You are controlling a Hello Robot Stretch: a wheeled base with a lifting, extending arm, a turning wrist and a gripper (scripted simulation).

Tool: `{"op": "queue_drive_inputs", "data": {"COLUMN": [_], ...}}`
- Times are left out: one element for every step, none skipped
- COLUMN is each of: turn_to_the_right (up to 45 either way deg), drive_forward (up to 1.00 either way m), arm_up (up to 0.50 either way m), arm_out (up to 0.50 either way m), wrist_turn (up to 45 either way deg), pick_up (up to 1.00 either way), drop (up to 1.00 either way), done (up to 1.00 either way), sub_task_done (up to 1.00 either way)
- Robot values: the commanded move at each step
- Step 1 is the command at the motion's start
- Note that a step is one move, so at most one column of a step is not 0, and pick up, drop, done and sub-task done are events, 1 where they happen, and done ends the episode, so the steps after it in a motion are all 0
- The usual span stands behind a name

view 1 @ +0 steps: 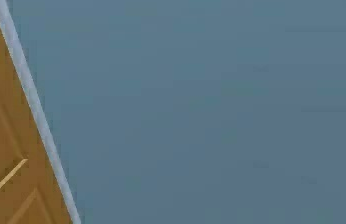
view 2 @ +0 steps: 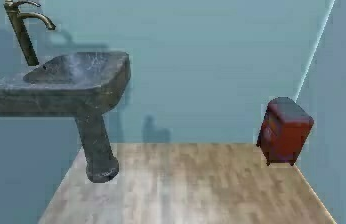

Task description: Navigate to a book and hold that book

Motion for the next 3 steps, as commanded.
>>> {"op": "queue_drive_inputs", "data": {"turn_to_the_right": [-45.0,-45.0,-45.0], "drive_forward": [0.00,0.00,0.00], "arm_up": [0.00,0.00,0.00], "arm_out": [0.00,0.00,0.00], "wrist_turn": [0.0,0.0,0.0], "pick_up": [0.00,0.00,0.00], "drop": [0.00,0.00,0.00], "done": [0.00,0.00,0.00], "sub_task_done": [0.00,0.00,0.00]}}
